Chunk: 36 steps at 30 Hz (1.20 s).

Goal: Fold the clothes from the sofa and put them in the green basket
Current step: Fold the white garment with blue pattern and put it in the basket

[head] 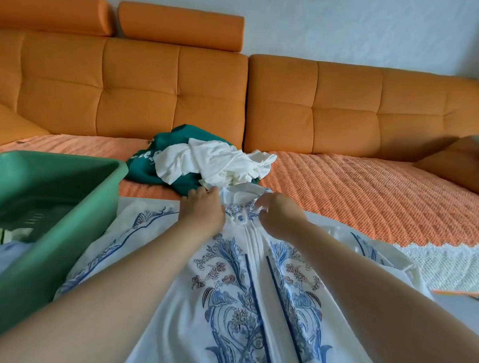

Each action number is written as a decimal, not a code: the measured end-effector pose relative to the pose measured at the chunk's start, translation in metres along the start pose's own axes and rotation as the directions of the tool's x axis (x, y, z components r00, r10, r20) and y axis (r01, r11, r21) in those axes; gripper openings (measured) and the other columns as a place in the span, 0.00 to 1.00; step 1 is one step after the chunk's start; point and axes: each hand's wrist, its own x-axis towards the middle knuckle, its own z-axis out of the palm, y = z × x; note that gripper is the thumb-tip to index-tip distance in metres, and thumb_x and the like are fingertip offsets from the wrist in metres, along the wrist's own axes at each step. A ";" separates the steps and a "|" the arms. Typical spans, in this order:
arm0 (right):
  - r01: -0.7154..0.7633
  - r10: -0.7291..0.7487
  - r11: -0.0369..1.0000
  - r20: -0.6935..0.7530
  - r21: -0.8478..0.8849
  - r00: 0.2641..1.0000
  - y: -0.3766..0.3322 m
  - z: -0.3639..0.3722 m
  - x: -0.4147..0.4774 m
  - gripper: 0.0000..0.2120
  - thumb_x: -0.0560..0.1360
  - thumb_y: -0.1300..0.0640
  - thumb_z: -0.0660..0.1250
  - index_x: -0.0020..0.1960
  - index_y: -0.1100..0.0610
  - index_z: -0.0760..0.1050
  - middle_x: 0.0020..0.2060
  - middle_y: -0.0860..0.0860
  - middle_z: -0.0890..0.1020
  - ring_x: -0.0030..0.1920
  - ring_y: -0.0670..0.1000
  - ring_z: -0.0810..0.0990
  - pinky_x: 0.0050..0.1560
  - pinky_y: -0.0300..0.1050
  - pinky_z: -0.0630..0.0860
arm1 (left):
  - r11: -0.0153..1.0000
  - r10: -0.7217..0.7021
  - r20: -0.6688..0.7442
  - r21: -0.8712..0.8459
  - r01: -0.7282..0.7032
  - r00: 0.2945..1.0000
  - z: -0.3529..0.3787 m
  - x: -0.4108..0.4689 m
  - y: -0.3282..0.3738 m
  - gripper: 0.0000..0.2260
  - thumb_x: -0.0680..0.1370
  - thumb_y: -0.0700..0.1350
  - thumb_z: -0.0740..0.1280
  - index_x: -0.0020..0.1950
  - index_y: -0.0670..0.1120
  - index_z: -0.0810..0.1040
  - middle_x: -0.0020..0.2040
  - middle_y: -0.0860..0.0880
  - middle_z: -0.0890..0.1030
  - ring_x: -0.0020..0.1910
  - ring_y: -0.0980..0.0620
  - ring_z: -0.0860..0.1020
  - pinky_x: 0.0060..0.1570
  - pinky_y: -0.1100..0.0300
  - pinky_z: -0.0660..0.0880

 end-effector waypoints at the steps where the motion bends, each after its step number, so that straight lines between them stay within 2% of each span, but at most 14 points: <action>1: -0.013 0.013 1.000 -0.023 0.022 1.000 0.005 0.006 0.014 0.15 0.79 0.61 0.60 0.60 0.49 0.78 0.60 0.50 0.79 0.48 0.50 0.81 0.46 0.49 0.82 | 0.999 -0.039 -0.012 -0.010 0.038 0.999 0.005 0.013 -0.003 0.20 0.83 0.51 0.56 0.74 0.45 0.64 0.69 0.41 0.70 0.66 0.41 0.68 0.62 0.47 0.68; 5: -0.056 0.056 0.998 -0.130 0.009 0.990 0.021 0.021 0.063 0.16 0.79 0.59 0.62 0.65 0.49 0.74 0.64 0.51 0.74 0.51 0.51 0.79 0.45 0.49 0.82 | 0.973 -0.173 0.068 -0.141 0.181 0.983 0.022 0.063 -0.016 0.20 0.84 0.50 0.55 0.73 0.41 0.65 0.70 0.40 0.71 0.68 0.39 0.70 0.62 0.48 0.69; 8: -0.171 0.163 0.985 -0.207 -0.022 0.965 0.028 0.025 0.090 0.21 0.83 0.46 0.54 0.74 0.53 0.63 0.66 0.55 0.72 0.47 0.54 0.80 0.40 0.51 0.82 | 0.909 -0.246 0.186 -0.295 0.293 0.951 0.026 0.090 -0.020 0.19 0.84 0.49 0.57 0.69 0.38 0.72 0.66 0.39 0.76 0.63 0.40 0.76 0.54 0.53 0.72; 10: -0.329 0.318 0.944 -0.179 -0.034 0.931 0.034 0.027 0.103 0.24 0.83 0.39 0.52 0.66 0.57 0.70 0.52 0.55 0.79 0.38 0.51 0.79 0.33 0.46 0.78 | 0.835 -0.285 0.244 -0.411 0.366 0.927 0.030 0.100 -0.020 0.17 0.83 0.48 0.62 0.63 0.36 0.76 0.60 0.40 0.79 0.54 0.42 0.78 0.48 0.55 0.72; 12: -0.389 0.383 0.913 -0.073 -0.123 0.921 0.039 0.027 0.108 0.22 0.80 0.38 0.57 0.47 0.57 0.75 0.34 0.49 0.77 0.28 0.48 0.72 0.24 0.38 0.67 | 0.758 -0.322 0.302 -0.485 0.435 0.897 0.032 0.102 -0.018 0.13 0.80 0.46 0.67 0.58 0.38 0.76 0.51 0.42 0.79 0.43 0.46 0.76 0.43 0.56 0.71; 14: -0.374 0.377 0.917 -0.011 -0.139 0.926 0.042 0.027 0.111 0.16 0.78 0.43 0.64 0.40 0.55 0.73 0.30 0.48 0.73 0.26 0.47 0.68 0.22 0.37 0.62 | 0.723 -0.340 0.334 -0.505 0.472 0.879 0.033 0.103 -0.016 0.14 0.78 0.46 0.70 0.57 0.38 0.76 0.45 0.44 0.78 0.38 0.48 0.74 0.40 0.57 0.71; 18: -0.263 0.263 0.964 -0.013 0.030 0.965 0.037 0.023 0.111 0.06 0.77 0.58 0.62 0.47 0.55 0.78 0.33 0.49 0.78 0.31 0.50 0.75 0.27 0.42 0.68 | 0.557 -0.312 0.274 -0.723 0.409 0.910 0.025 0.111 -0.016 0.09 0.79 0.39 0.65 0.57 0.41 0.81 0.45 0.46 0.80 0.37 0.49 0.74 0.34 0.63 0.69; 20: -0.200 0.209 0.973 -0.072 0.118 0.975 0.033 0.015 0.106 0.09 0.75 0.62 0.59 0.47 0.52 0.75 0.36 0.50 0.79 0.34 0.51 0.78 0.28 0.43 0.70 | 0.519 -0.315 0.169 -0.793 0.319 0.934 0.017 0.110 -0.014 0.10 0.78 0.37 0.63 0.50 0.47 0.82 0.40 0.52 0.79 0.35 0.54 0.74 0.28 0.67 0.69; 23: -0.136 0.167 0.970 -0.147 0.199 0.975 0.032 0.003 0.092 0.14 0.69 0.69 0.53 0.38 0.51 0.70 0.33 0.48 0.73 0.31 0.50 0.71 0.25 0.41 0.63 | 0.460 -0.305 0.072 -0.862 0.213 0.950 0.007 0.100 -0.011 0.10 0.76 0.36 0.65 0.41 0.50 0.80 0.36 0.53 0.78 0.29 0.57 0.72 0.20 0.71 0.65; 25: -0.119 0.172 0.941 -0.146 0.316 0.974 0.035 0.000 0.079 0.16 0.66 0.72 0.50 0.35 0.53 0.69 0.32 0.50 0.73 0.30 0.51 0.71 0.22 0.40 0.64 | 0.459 -0.282 0.011 -0.877 0.144 0.959 0.004 0.087 -0.013 0.12 0.74 0.34 0.64 0.38 0.51 0.78 0.33 0.54 0.76 0.24 0.60 0.70 0.19 0.70 0.63; 28: -0.102 0.172 0.907 -0.138 0.410 0.975 0.041 -0.002 0.052 0.18 0.67 0.75 0.52 0.36 0.54 0.71 0.37 0.53 0.78 0.34 0.50 0.76 0.25 0.39 0.71 | 0.538 -0.171 -0.017 -0.839 0.079 0.985 0.004 0.060 -0.016 0.14 0.73 0.32 0.60 0.38 0.50 0.74 0.34 0.53 0.73 0.30 0.55 0.69 0.22 0.71 0.63; 31: -0.102 0.155 0.917 -0.110 0.385 0.982 0.041 -0.002 0.023 0.22 0.66 0.75 0.57 0.46 0.51 0.74 0.39 0.50 0.77 0.35 0.49 0.75 0.26 0.36 0.70 | 0.584 -0.030 0.056 -0.809 0.063 0.998 0.005 0.029 -0.018 0.15 0.74 0.29 0.61 0.44 0.50 0.72 0.44 0.53 0.80 0.41 0.55 0.75 0.31 0.71 0.69; 33: -0.147 0.173 0.916 -0.037 0.372 0.984 0.040 -0.002 0.004 0.23 0.70 0.72 0.59 0.53 0.48 0.75 0.41 0.50 0.79 0.32 0.48 0.75 0.23 0.36 0.67 | 0.610 0.065 0.103 -0.791 0.042 0.993 0.002 0.007 -0.020 0.21 0.73 0.27 0.60 0.49 0.54 0.75 0.50 0.54 0.81 0.49 0.55 0.77 0.35 0.69 0.71; 36: -0.213 0.224 0.923 0.003 0.321 0.975 0.037 -0.002 -0.022 0.23 0.72 0.68 0.58 0.53 0.43 0.77 0.38 0.50 0.83 0.25 0.48 0.73 0.22 0.40 0.66 | 0.706 0.189 0.156 -0.708 -0.023 0.970 -0.002 -0.026 -0.021 0.31 0.72 0.27 0.58 0.52 0.63 0.80 0.59 0.58 0.77 0.58 0.54 0.75 0.48 0.62 0.74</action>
